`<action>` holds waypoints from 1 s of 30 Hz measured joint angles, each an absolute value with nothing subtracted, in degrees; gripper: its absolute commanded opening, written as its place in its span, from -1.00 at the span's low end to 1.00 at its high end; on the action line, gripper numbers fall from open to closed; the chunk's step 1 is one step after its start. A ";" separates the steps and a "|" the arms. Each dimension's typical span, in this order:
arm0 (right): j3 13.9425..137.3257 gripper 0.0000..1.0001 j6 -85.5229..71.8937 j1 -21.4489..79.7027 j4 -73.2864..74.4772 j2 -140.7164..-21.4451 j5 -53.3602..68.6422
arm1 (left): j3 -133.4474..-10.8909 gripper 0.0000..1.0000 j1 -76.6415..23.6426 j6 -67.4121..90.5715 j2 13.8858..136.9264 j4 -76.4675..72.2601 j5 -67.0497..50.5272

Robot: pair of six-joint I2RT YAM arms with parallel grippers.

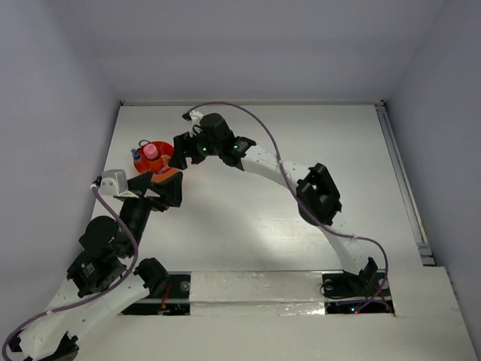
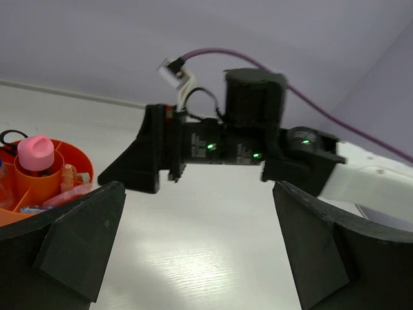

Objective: Sort the stationery into containers
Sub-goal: Place the pen in the storage box, then reset both arms

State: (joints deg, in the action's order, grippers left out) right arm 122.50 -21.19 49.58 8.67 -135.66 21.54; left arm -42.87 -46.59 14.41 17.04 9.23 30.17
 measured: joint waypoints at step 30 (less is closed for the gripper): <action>43.51 1.00 -13.91 46.57 -1.50 -30.11 -34.13 | -50.92 0.98 -45.25 15.07 27.20 6.57 25.06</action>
State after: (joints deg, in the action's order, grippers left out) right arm 43.51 -13.91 46.57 -1.50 -30.11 -34.13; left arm -50.92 -45.25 15.07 27.20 6.57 25.06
